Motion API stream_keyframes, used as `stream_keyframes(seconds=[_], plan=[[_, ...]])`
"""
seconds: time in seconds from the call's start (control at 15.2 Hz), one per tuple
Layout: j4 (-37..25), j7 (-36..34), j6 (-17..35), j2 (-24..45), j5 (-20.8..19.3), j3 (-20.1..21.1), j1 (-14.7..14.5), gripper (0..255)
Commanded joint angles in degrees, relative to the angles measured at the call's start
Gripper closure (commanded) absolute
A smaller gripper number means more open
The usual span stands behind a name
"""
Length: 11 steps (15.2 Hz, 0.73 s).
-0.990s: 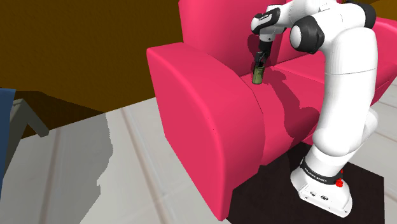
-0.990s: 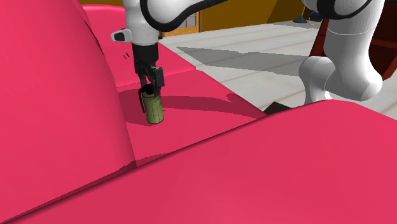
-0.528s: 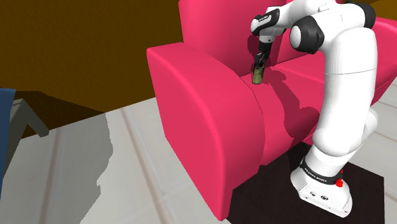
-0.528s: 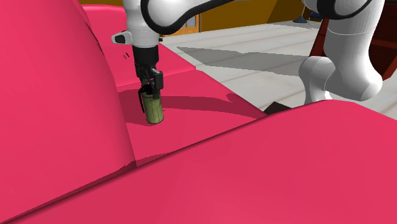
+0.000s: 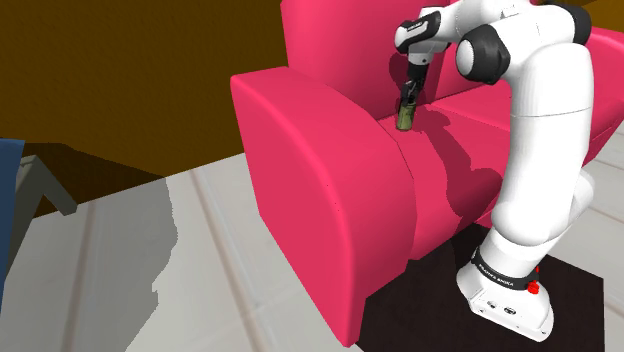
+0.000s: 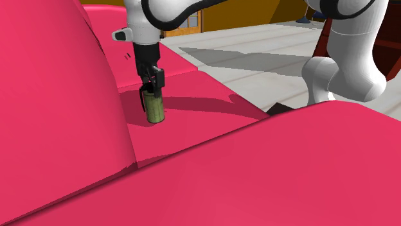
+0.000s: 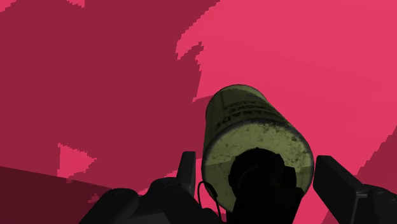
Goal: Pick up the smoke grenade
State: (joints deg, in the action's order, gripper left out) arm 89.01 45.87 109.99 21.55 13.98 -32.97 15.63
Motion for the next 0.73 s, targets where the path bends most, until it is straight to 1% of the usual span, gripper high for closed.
stream_keyframes(seconds=[0.0,0.66], plan=[[-1.3,-0.3,-1.5,-0.3,-0.2,-0.1,0.0,255],[-8.8,-0.9,-9.0,-0.4,-0.6,-0.4,0.8,255]])
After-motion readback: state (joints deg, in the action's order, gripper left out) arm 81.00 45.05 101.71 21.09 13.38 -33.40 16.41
